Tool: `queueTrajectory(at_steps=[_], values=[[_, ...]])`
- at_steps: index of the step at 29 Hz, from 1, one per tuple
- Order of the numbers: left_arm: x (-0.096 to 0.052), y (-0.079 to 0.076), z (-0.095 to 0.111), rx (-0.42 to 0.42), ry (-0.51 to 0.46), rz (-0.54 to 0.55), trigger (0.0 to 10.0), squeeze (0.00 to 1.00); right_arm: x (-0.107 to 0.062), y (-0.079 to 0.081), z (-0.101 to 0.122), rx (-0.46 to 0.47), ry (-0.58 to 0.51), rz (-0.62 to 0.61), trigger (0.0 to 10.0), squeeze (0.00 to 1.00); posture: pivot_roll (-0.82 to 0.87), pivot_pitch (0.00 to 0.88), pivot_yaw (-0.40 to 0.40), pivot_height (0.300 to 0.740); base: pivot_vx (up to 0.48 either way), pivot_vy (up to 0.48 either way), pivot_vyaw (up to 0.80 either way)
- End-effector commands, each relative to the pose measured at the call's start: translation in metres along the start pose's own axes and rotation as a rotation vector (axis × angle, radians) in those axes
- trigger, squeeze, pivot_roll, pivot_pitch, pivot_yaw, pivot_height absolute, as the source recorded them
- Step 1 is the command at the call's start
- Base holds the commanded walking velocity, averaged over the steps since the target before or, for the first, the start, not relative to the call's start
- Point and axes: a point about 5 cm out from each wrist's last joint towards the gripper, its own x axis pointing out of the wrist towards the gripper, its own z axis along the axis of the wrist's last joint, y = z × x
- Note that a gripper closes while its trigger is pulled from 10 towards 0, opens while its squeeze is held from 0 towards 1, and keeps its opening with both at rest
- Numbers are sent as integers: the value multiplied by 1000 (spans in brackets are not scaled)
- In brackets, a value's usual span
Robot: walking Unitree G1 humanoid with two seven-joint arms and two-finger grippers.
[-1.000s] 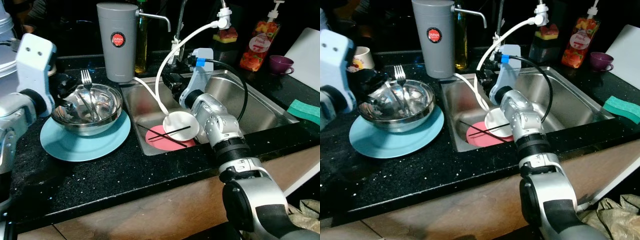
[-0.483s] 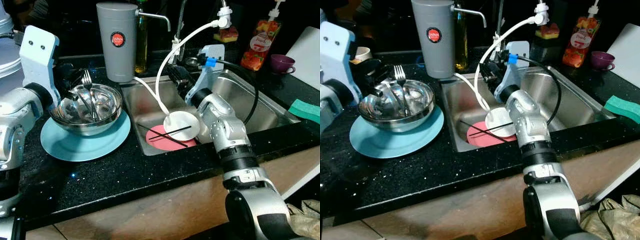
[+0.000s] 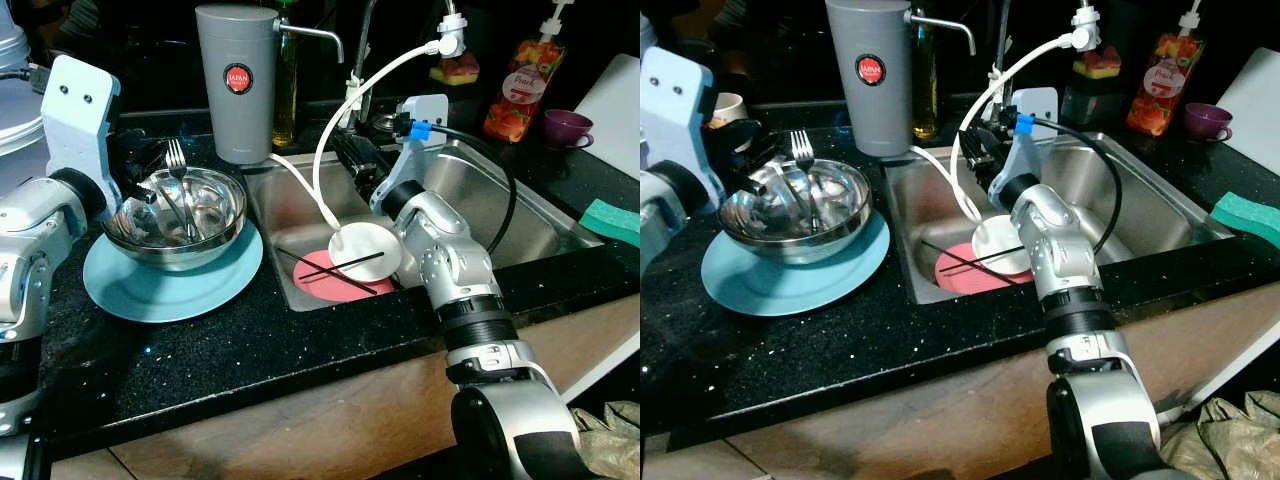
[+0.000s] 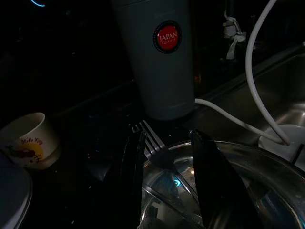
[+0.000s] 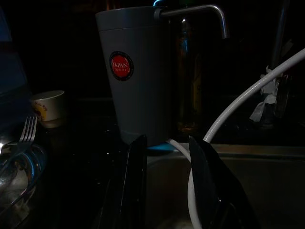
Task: Kitchen organization
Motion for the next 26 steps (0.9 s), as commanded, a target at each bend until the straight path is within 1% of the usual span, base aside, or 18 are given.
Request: queueTrajectory(at_steps=[1, 3, 5, 6, 8, 9, 11, 12, 13, 14, 15, 16, 18, 19, 21, 22, 24, 26], values=[[-1, 3, -2, 5, 7, 6, 10000, 0, 0, 2, 1, -18, 5, 4, 10000, 0, 58, 80, -48, 740, 0, 0, 0], [0, 5, -3, -17, 17, 12, 10000, 0, 1, 2, 2, 3, 16, 12, 10000, 0, 55, 82, -47, 740, 0, 0, 0], [0, 11, -5, -79, 29, 37, 10000, 0, 2, 3, 2, 21, 28, 24, 10000, 0, 53, 84, -51, 740, 0, 0, 0], [0, 11, -5, -79, 29, 37, 10000, 0, 2, 3, 2, 21, 28, 24, 10000, 0, 53, 84, -51, 740, 0, 0, 0], [5, 20, -13, -138, 72, 59, 10000, 0, 3, 4, 4, 13, 36, 43, 10000, 0, 49, 91, -66, 740, 0, 0, 0], [8, 22, -17, -148, 91, 63, 10000, 0, 4, 4, 4, 6, 38, 50, 10000, 0, 48, 90, -69, 740, 0, 0, 0], [18, 29, -19, -150, 117, 92, 10000, 0, 5, 5, 6, -9, 39, 65, 10000, 0, 45, 90, -72, 740, 0, 0, 0], [18, 29, -19, -150, 117, 92, 10000, 0, 5, 5, 6, -9, 39, 65, 10000, 0, 45, 90, -72, 740, 0, 0, 0], [24, 28, -18, -160, 125, 88, 10000, 0, 5, 6, 7, -17, 37, 73, 10000, 0, 38, 88, -71, 740, 0, 0, 0], [24, 28, -18, -160, 125, 88, 10000, 0, 5, 6, 7, -17, 37, 73, 10000, 0, 38, 88, -71, 740, 0, 0, 0], [32, 27, -15, -172, 137, 81, 10000, 0, 6, 6, 10, -26, 35, 85, 10000, 0, 34, 90, -67, 740, 0, 0, 0], [32, 27, -15, -172, 137, 81, 10000, 0, 6, 6, 10, -26, 35, 85, 10000, 0, 34, 90, -67, 740, 0, 0, 0], [44, 18, -10, -197, 152, 29, 10000, 0, 8, 6, 17, -48, 31, 110, 10000, 0, 23, 96, -60, 740, 0, 0, 0], [44, 18, -10, -197, 152, 29, 10000, 0, 8, 6, 17, -48, 31, 110, 10000, 0, 23, 96, -60, 740, 0, 0, 0], [48, 13, -9, -209, 163, 0, 10000, 0, 8, 6, 20, -58, 30, 123, 10000, 0, 23, 95, -59, 740, 0, 0, 0], [51, 7, -9, -222, 192, -33, 10000, 0, 9, 6, 23, -63, 38, 149, 10000, 0, 24, 97, -56, 740, 0, 0, 0], [51, -3, -15, -222, 311, -74, 10000, 0, 7, 9, 27, -56, 64, 233, 10000, 0, 26, 97, -57, 740, 0, 0, 0], [51, -4, -18, -228, 381, -85, 10000, 0, 6, 11, 30, -51, 77, 297, 10000, 0, 27, 98, -57, 740, 0, 0, 0]])
